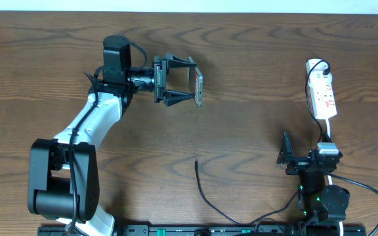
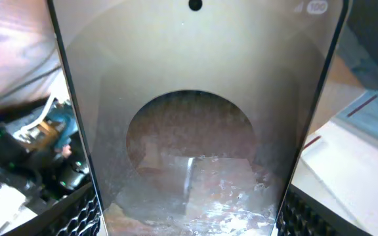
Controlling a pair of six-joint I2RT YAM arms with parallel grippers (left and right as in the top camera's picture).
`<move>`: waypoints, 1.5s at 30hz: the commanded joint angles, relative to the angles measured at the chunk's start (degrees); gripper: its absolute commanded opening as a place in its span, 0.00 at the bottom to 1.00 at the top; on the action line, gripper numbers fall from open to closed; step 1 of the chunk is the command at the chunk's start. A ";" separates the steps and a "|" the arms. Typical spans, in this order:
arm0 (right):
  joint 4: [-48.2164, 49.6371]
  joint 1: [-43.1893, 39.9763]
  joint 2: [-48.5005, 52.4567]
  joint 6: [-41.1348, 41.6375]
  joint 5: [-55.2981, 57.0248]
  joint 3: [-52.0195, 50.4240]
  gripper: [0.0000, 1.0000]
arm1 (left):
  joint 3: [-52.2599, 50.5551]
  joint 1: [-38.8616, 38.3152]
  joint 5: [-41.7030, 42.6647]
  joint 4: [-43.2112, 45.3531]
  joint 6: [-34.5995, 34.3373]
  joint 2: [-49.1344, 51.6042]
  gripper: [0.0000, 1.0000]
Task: Plug charger to phone and switch on socket
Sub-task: 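Lift the silver phone with the left gripper and raise it forward, then hold the raised phone screen-facing right with the left gripper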
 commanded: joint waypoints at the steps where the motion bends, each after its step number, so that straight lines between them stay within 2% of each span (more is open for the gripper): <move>1: -0.26 0.39 0.00 0.33 0.46 -0.07 0.99 | 1.40 0.26 3.91 0.55 -6.86 -0.09 0.07; 10: -0.24 0.39 0.00 0.33 0.46 -0.07 0.99 | 1.40 1.20 4.50 0.52 -15.13 -0.09 0.07; 45: -0.24 0.39 0.00 0.33 0.46 -0.07 0.99 | 1.40 2.91 4.48 0.52 -15.13 -0.09 0.07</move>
